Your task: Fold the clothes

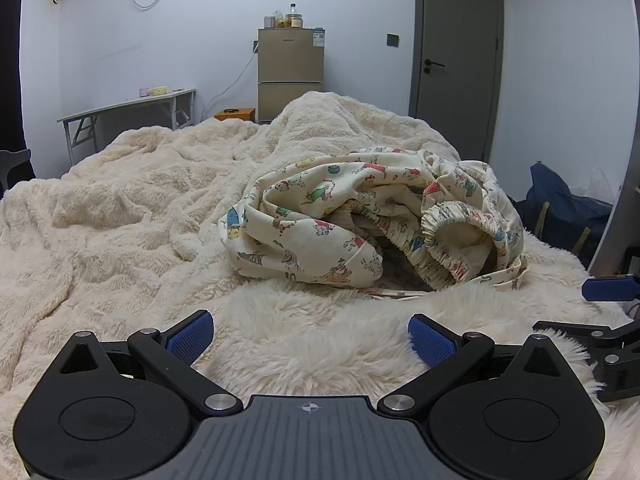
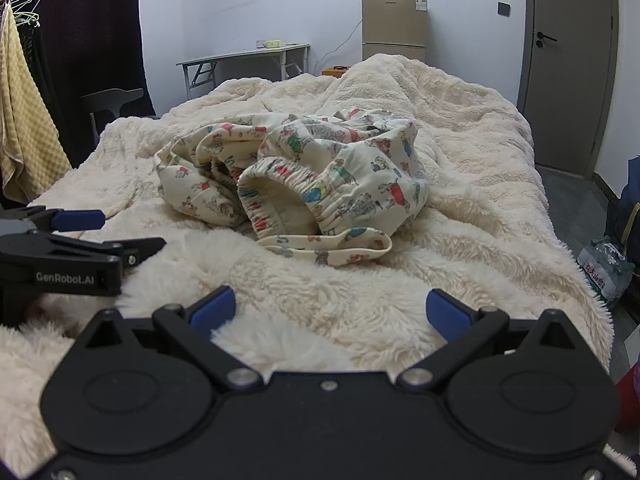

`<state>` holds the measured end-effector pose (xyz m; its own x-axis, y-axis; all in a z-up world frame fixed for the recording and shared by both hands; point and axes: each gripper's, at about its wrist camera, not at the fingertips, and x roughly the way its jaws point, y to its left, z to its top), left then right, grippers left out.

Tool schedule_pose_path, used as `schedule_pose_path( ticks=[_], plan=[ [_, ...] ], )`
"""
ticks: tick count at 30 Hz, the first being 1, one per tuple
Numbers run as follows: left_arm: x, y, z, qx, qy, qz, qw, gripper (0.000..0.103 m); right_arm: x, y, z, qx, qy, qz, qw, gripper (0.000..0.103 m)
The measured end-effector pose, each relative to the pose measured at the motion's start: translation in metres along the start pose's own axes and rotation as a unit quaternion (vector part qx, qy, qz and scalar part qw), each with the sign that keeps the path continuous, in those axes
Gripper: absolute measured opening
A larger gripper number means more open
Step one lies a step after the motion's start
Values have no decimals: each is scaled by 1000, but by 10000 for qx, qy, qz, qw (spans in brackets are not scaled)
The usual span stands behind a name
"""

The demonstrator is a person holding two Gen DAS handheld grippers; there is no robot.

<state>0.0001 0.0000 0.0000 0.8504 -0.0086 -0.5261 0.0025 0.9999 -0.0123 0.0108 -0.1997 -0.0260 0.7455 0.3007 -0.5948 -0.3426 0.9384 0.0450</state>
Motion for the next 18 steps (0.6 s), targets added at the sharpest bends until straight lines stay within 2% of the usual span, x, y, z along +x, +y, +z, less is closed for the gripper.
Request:
schedule_pose_path(
  ticks=[18],
  plan=[
    [-1, -1, -1, 3, -37, -1, 10000, 103, 0, 2, -1, -51, -47, -26, 10000, 103]
  ],
)
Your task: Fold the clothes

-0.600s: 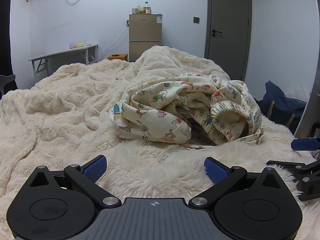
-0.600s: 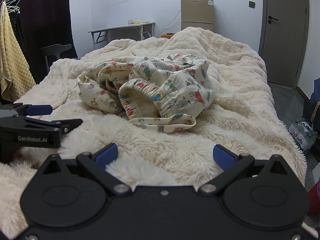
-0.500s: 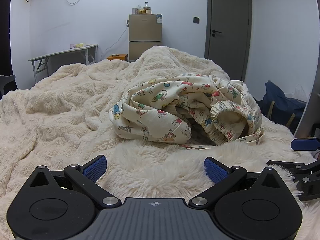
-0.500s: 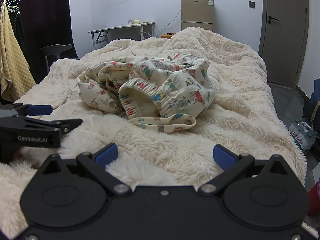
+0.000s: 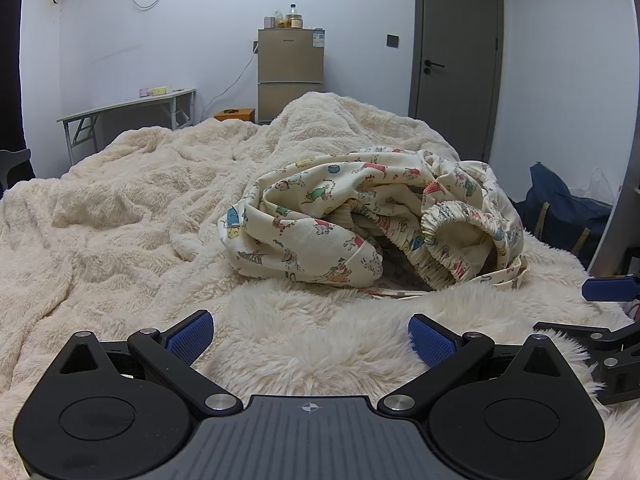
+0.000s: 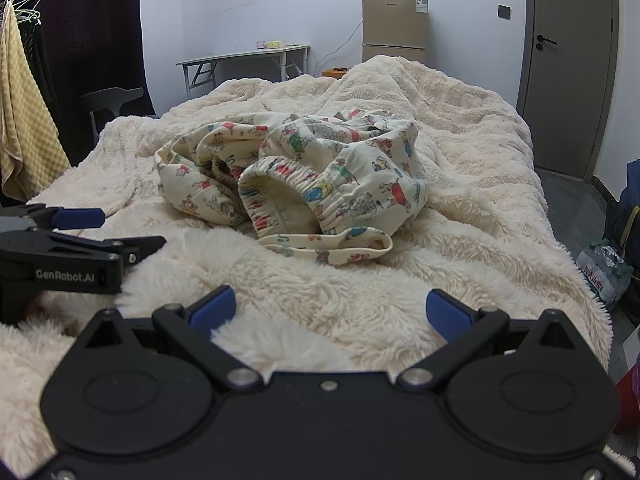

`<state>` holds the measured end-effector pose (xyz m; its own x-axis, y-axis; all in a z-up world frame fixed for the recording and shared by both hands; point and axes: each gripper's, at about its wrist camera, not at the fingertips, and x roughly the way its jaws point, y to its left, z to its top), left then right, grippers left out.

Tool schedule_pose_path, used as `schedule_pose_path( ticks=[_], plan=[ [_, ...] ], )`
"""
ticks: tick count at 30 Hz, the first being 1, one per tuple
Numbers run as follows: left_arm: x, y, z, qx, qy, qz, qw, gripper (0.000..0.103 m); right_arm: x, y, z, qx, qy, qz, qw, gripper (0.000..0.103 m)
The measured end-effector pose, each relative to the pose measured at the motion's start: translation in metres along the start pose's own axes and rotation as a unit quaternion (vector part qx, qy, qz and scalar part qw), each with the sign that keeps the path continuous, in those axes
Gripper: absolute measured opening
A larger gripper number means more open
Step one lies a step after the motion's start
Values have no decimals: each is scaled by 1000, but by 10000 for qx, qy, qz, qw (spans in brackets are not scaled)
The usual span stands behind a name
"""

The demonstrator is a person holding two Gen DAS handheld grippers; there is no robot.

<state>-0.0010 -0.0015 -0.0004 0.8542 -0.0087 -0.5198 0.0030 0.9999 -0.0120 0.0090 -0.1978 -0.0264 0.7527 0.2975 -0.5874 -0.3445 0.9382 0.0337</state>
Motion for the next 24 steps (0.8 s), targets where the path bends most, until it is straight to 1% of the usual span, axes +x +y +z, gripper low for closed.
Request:
schedule_pose_path(
  ticks=[24],
  plan=[
    [0, 0, 1, 15, -4, -10, 10000, 103, 0, 2, -1, -13, 7, 6, 10000, 103]
  ],
)
